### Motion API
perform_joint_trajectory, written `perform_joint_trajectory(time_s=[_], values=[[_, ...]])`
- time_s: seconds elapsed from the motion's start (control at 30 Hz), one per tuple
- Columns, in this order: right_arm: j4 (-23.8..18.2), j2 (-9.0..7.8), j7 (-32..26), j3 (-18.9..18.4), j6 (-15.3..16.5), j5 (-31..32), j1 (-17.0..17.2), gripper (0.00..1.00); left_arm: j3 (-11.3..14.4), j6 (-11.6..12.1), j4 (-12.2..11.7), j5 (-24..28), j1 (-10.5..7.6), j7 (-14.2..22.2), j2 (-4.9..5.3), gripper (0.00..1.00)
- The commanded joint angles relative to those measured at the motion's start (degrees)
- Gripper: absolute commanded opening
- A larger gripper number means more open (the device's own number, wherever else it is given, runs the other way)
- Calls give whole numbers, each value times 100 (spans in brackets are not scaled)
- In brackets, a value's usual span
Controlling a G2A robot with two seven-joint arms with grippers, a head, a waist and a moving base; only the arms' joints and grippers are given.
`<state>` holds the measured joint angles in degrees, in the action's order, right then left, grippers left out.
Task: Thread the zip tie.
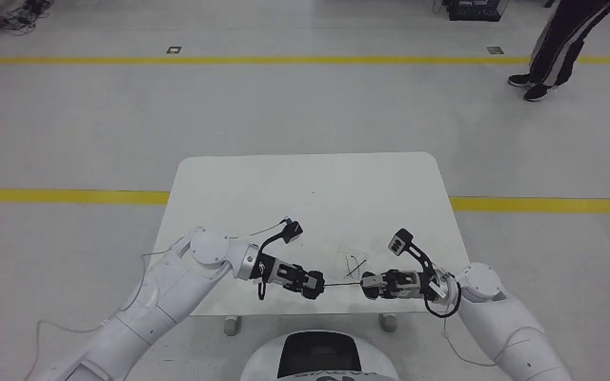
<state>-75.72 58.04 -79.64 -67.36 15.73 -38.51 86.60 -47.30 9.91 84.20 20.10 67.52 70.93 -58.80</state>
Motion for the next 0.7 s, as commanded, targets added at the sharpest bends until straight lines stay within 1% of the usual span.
perform_joint_trajectory(time_s=[0.0, 0.07, 0.2, 0.23, 0.4, 0.43, 0.47, 0.5, 0.53, 0.67], values=[[-6, -10, 0, 14, 4, 13, 13, 5, 5, 2, 34, -14, 16, -3, 16, 0], [-7, -18, 0, 22, 8, 12, 21, 7, 8, 1, 57, -15, 28, -8, 28, 0], [-12, -32, 0, 32, 25, 6, 41, 4, 37, -5, 121, -36, 52, -37, 52, 0], [-13, -35, 0, 32, 31, 11, 45, 0, 44, -7, 132, -38, 55, -45, 56, 0], [-13, -48, 5, 19, 43, 28, 63, 0, 72, -19, 162, -40, 59, -77, 79, 0], [-15, -51, 8, 14, 43, 35, 67, 0, 77, -23, 168, -35, 59, -90, 84, 2], [-14, -54, 18, 8, 45, 43, 71, 0, 82, -24, 172, -29, 59, -98, 88, 24], [-17, -56, 23, 4, 45, 44, 76, 0, 86, -25, 175, -27, 58, -103, 92, 42], [-17, -58, 26, -2, 44, 41, 81, 0, 90, -32, 177, -23, 57, -111, 95, 100], [26, -68, 82, -51, 60, -19, 110, 0, 93, -113, 167, 51, 53, -198, 110, 100]])
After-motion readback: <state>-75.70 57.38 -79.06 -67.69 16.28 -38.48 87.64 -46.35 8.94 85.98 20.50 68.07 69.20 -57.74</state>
